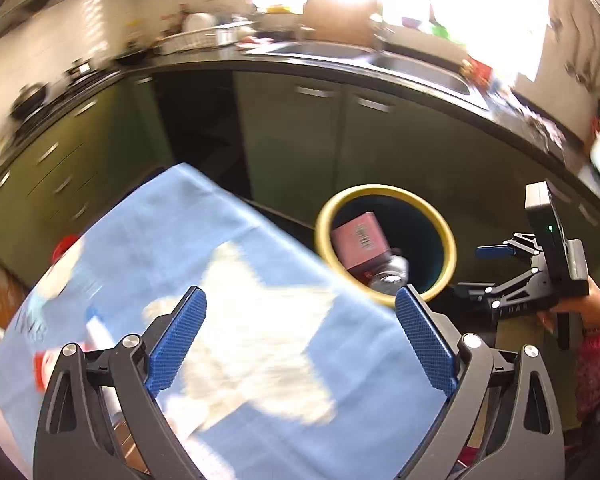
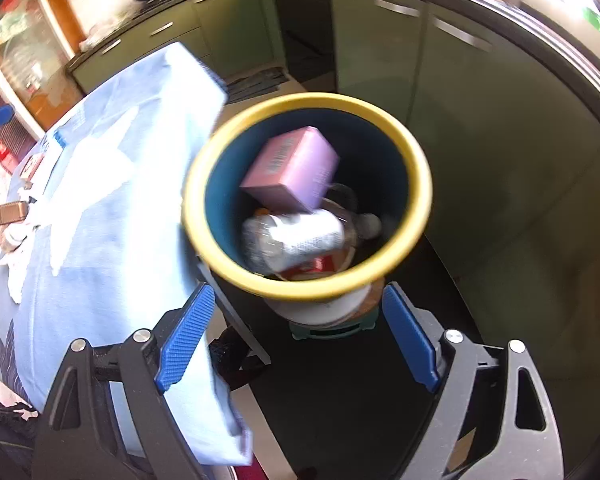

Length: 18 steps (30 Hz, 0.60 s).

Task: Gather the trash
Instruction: 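Carry the pink box over the bin and open the left gripper, then grasp the brown plastic container with the right gripper and lift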

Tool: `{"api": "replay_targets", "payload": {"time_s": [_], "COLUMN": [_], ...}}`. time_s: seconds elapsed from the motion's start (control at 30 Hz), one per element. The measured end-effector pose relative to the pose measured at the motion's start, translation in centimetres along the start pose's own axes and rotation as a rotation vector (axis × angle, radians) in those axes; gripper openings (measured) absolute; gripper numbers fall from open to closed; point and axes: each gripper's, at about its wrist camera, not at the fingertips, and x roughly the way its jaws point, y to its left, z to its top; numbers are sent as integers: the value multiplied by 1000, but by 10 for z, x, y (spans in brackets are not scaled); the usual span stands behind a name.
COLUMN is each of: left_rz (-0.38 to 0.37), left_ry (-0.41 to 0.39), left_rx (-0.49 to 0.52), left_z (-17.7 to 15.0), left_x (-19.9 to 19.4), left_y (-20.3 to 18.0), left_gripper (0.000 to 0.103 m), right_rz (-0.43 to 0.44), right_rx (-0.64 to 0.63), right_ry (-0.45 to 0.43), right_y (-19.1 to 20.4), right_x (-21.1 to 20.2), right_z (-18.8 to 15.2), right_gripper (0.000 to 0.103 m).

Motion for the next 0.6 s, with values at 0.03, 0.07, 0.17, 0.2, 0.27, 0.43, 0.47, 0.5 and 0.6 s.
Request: {"api": "replay_targets", "payload": {"time_s": [0.03, 0.07, 0.17, 0.2, 0.27, 0.43, 0.47, 0.5, 0.6], "left_rz": [21, 42, 125, 158, 197, 296, 309, 334, 377], "left_ry": [-16, -27, -77, -93, -118, -157, -156, -150, -134], "left_rx": [-27, -43, -110, -138, -189, -302, -317, -334, -351], "left_z": [-11, -20, -49, -61, -79, -129, -136, -146, -169], "left_x": [-13, -22, -54, -66, -84, -115, -116, -116, -111], "left_y": [16, 28, 69, 84, 109, 171, 178, 189, 208], "left_gripper": [94, 94, 95, 96, 97, 98, 98, 98, 98], "right_rz": [4, 12, 42, 54, 82, 169, 188, 221, 311], "right_rx": [-15, -39, -116, -145, -197, -333, -356, -381, -417], "right_ry": [2, 5, 12, 14, 17, 11, 11, 12, 27], "right_y": [8, 21, 60, 76, 104, 184, 198, 216, 253], "right_x": [1, 3, 9, 11, 15, 19, 18, 18, 18], "right_z": [2, 7, 18, 22, 30, 48, 50, 53, 60], "right_gripper": [81, 81, 81, 81, 81, 81, 81, 81, 81]}}
